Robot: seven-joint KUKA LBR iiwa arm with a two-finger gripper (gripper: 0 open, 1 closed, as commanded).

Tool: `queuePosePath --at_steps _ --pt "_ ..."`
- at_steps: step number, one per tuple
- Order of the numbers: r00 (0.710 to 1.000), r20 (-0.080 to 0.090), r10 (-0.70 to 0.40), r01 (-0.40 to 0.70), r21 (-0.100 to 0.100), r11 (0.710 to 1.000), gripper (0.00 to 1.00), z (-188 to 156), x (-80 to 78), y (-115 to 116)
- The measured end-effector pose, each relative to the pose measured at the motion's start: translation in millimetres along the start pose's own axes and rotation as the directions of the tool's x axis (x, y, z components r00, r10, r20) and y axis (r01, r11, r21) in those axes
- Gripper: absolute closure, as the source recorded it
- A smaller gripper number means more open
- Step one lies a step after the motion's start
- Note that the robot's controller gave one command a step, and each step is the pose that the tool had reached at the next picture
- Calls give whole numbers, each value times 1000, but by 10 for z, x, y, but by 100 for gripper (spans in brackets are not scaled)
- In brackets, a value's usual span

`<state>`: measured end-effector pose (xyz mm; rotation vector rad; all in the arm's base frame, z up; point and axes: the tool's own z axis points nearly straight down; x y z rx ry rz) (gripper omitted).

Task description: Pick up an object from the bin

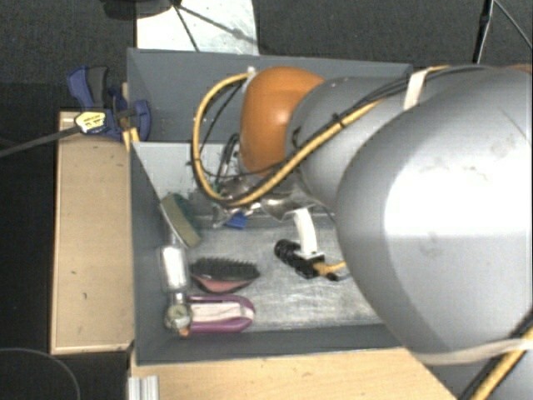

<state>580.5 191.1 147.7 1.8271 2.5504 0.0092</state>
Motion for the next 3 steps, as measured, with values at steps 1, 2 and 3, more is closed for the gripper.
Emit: queuePosePath --at_steps 1,2,3 --pt "1000 0 -1 1 1 1000 100 -544 -35 24" --pt "966 -4 -258 258 10 966 100 -280 360 -3" --pt "966 1 -260 260 -2 966 100 -1112 252 9"
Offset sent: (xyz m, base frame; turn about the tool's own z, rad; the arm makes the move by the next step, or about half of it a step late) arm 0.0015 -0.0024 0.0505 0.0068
